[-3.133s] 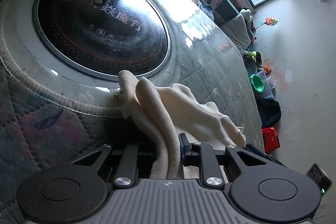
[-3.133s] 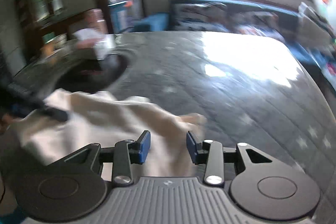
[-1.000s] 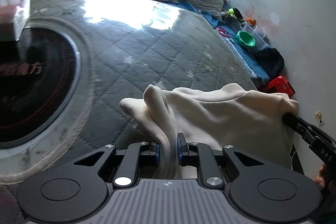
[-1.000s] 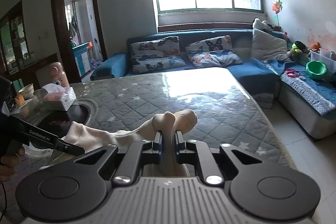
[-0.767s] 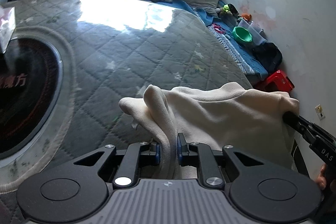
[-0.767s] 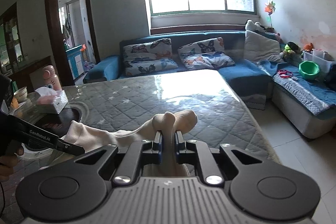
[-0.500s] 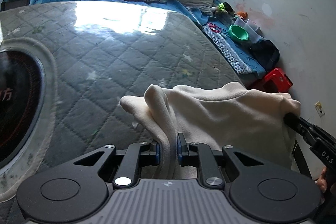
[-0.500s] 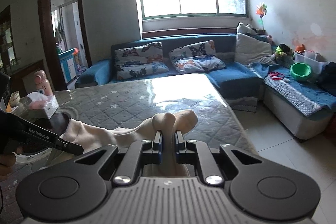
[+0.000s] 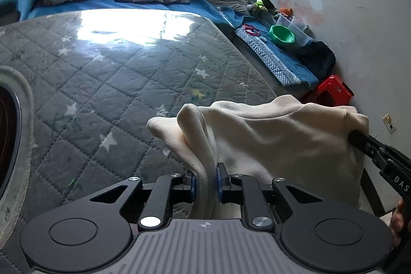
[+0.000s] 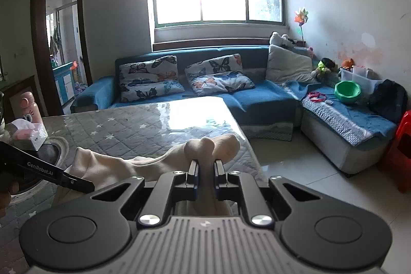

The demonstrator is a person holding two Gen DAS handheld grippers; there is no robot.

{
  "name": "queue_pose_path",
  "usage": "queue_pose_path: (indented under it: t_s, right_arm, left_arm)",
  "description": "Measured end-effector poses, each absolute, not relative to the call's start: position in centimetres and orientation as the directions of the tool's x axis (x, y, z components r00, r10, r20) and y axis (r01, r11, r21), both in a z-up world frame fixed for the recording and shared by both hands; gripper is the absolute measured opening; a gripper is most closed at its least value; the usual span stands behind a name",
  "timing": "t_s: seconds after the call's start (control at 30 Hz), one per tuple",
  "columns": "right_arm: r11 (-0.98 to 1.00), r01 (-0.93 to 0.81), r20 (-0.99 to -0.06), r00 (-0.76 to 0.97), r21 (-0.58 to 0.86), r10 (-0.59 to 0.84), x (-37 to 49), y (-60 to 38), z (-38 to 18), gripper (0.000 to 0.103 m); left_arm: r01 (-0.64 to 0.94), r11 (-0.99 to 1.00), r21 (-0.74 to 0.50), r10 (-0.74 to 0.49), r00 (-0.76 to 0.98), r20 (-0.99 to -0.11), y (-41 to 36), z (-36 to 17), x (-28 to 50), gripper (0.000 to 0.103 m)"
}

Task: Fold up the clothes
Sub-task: 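Carry the held shirt bundle away from the hotplate with both grippers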

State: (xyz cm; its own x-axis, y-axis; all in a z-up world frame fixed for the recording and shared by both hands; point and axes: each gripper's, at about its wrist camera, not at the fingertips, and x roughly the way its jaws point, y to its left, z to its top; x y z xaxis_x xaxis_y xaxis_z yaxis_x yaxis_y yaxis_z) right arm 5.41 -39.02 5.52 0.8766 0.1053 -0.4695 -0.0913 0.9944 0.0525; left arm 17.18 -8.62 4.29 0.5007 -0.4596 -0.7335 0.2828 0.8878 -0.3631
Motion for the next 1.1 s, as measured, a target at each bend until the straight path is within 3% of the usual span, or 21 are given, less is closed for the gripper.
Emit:
queue_pose_path:
  t_s: [1.1]
  right_arm:
    - [1.000,0.000,-0.519,0.855,0.014,0.007,6.6,-40.6,3.9,0.010]
  left_arm:
    - [0.288,0.898,-0.331,-0.434,0.469,-0.769,-11.8,2.8,19.0,0.017]
